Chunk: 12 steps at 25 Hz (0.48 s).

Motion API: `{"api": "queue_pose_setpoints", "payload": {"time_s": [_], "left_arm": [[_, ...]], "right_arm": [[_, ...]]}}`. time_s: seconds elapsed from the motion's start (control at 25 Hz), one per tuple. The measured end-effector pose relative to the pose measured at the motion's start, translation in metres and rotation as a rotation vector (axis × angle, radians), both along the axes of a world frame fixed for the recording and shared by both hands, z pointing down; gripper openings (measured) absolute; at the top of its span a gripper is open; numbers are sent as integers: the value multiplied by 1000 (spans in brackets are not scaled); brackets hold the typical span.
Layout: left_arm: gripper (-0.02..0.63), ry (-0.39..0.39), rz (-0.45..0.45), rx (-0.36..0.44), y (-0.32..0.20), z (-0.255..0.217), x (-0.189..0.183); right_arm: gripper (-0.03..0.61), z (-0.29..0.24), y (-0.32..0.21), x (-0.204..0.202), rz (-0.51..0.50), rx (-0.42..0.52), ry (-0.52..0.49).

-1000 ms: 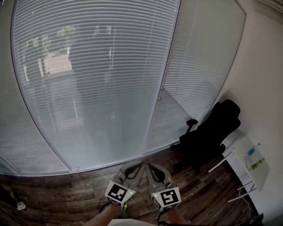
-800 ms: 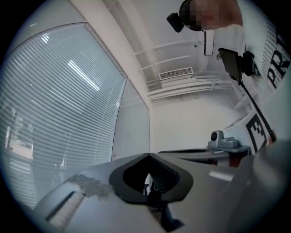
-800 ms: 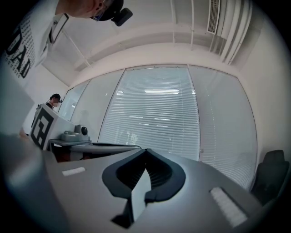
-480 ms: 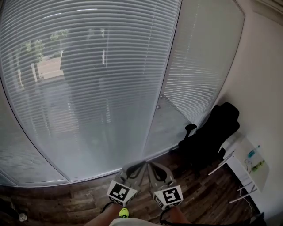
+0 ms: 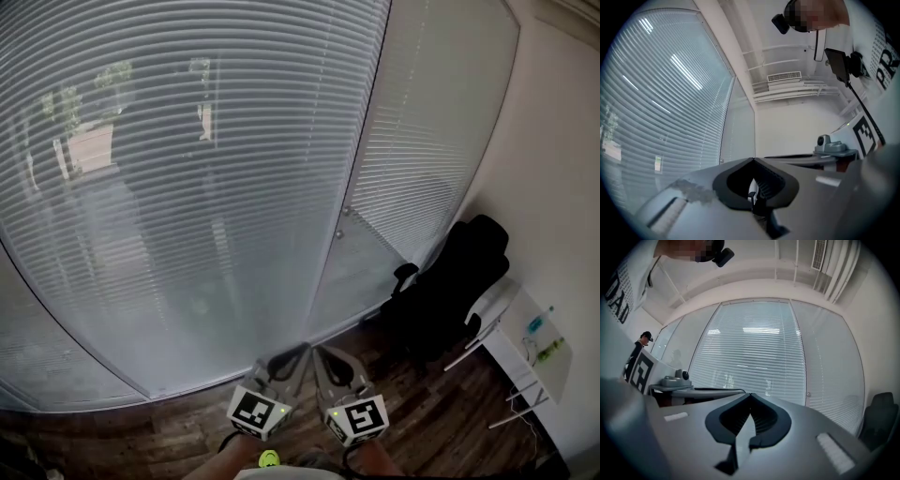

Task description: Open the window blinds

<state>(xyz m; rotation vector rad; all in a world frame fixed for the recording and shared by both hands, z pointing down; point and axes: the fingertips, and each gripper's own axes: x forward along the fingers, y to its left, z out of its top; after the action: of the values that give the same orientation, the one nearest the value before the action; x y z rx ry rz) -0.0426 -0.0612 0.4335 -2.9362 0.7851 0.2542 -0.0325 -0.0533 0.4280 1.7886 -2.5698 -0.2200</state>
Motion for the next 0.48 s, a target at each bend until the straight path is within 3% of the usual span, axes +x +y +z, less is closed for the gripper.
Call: {"api": "queue_pose_setpoints", "payload": {"time_s": [0.48], "left_arm": [[-8,7,-20,-30,-51,2,12]], "right_arm": [[8,1,-52,12,-21,0,9]]}}
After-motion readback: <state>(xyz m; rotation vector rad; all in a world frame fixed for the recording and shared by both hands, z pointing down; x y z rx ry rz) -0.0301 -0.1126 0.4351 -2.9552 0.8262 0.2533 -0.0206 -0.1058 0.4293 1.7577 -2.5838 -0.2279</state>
